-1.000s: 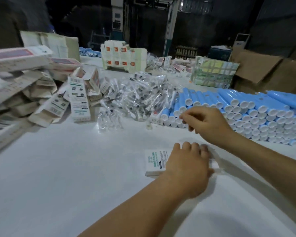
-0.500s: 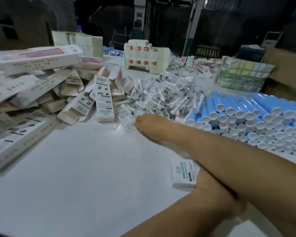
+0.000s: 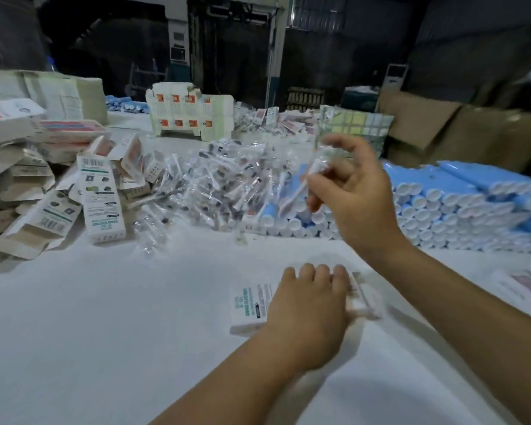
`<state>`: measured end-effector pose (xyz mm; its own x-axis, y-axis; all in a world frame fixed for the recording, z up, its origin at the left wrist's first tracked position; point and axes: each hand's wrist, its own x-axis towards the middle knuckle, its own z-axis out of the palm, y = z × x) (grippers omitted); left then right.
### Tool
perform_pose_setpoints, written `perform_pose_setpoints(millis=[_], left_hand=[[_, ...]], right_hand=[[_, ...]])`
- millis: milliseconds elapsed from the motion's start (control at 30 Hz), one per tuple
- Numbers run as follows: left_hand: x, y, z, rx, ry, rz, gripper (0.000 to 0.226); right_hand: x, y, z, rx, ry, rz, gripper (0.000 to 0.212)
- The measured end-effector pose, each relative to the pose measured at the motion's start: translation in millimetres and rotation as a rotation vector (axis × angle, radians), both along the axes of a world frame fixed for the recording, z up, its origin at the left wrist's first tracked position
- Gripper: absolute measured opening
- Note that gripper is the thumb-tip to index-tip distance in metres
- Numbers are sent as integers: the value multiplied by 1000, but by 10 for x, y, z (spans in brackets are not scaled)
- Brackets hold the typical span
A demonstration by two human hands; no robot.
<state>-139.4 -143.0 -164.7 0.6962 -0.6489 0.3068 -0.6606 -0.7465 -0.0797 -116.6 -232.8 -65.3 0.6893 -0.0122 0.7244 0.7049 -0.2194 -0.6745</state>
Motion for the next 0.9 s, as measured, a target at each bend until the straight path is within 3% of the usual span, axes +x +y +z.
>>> perform_pose_setpoints(millis=[167, 300, 600, 767, 900], left_hand=[[38, -69, 27, -16, -62, 6, 73], [78, -68, 36, 5, -67, 48, 72], [39, -130, 50, -20, -121, 84, 71], [22, -175, 68, -49, -156, 71, 76], [67, -141, 89, -79, -138, 96, 78]], right_hand=[[-367, -967, -453, 525, 179, -423, 27], [-434, -1152, -766, 685, 337, -484, 17], [-415, -777, -879, 463, 438, -562, 12], [-485, -609, -955, 265, 502, -420, 14], [-538, -667, -890, 307, 439, -372, 22]])
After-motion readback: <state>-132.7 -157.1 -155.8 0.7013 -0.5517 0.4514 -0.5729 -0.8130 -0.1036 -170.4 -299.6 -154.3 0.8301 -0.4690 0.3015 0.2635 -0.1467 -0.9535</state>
